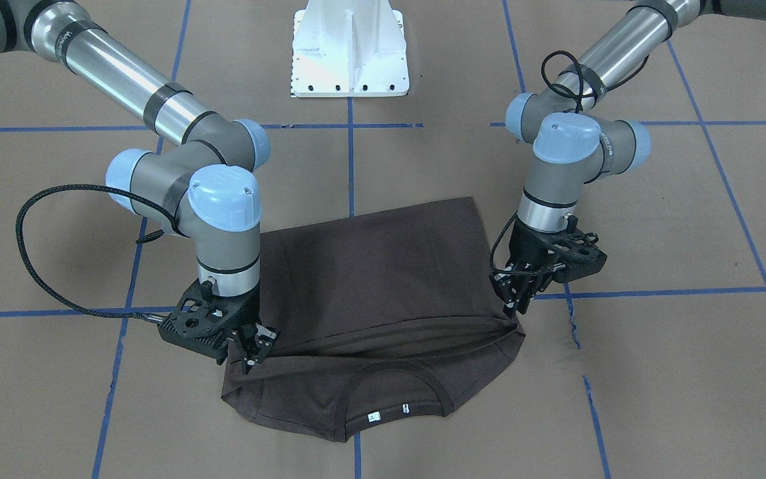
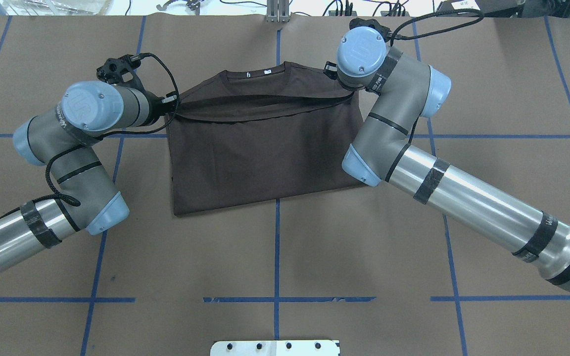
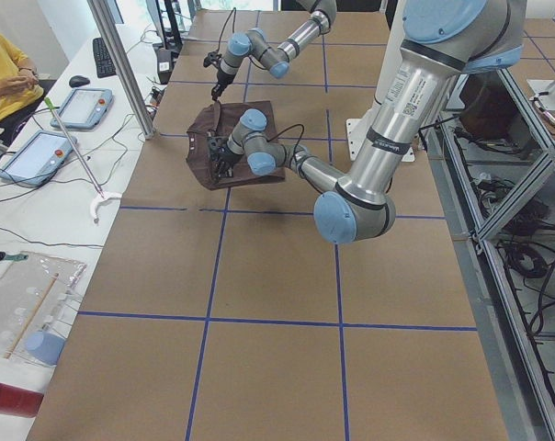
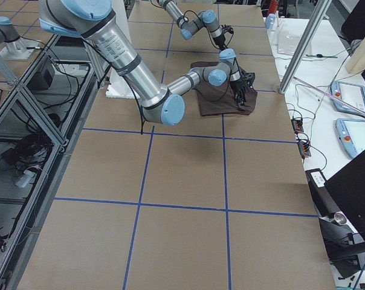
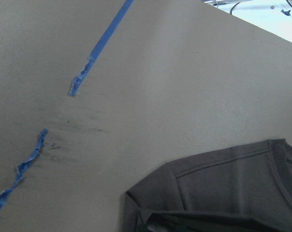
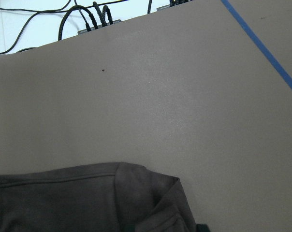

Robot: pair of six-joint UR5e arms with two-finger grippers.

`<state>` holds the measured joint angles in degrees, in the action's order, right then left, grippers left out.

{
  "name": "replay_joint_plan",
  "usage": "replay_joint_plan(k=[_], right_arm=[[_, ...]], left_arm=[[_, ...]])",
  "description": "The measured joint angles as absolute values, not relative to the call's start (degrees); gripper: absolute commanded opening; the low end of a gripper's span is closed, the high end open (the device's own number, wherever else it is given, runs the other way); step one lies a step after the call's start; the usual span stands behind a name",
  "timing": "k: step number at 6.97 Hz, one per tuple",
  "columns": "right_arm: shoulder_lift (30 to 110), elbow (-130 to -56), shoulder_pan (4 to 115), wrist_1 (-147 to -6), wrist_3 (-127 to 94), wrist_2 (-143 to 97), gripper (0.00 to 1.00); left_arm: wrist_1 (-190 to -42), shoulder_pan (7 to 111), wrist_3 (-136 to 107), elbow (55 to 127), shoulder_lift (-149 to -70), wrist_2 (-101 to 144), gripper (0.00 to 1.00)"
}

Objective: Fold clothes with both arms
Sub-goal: 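Lower the hem onto the shirt near the collar and open both grippers, then move the right gripper to the folded shirt's side edge while the left holds position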

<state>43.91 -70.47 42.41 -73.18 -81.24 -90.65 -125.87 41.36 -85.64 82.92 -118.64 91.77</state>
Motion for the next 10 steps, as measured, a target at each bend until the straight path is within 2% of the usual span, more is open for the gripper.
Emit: replay_joint_plan(k=[3,4,5,6,7,10], right_arm=[[56.4,-89.4,39.1,-73.1,-82.9,-91.8,1.0],[58.6,-92.5,37.9,-73.1,-83.4,-92.3,0.94],[59.9,-94.3,37.2,-73.1,-84.9,-92.6,0.76],[61.2,-95.2,36.9,-73.1,-87.8,-92.7,0.63],[62.1,-94.9,36.8,-73.2,-90.3,-92.8,0.6],[64.3,-94.3,34.6,-73.2,-98.7,-94.2,0.58]], left_arm=[[-127.2,41.1,-86.4,86.0,-117.5,98.1,0.49],[-127.2,41.1,-86.6,86.7,-117.1,99.6,0.49],[-127.3,41.0,-86.6,87.0,-117.0,100.1,0.49],[-127.3,40.9,-86.6,87.2,-117.1,100.2,0.49],[-127.3,40.9,-86.6,87.3,-117.2,100.2,0.48],[-127.4,40.9,-86.6,88.2,-117.2,100.0,0.49]])
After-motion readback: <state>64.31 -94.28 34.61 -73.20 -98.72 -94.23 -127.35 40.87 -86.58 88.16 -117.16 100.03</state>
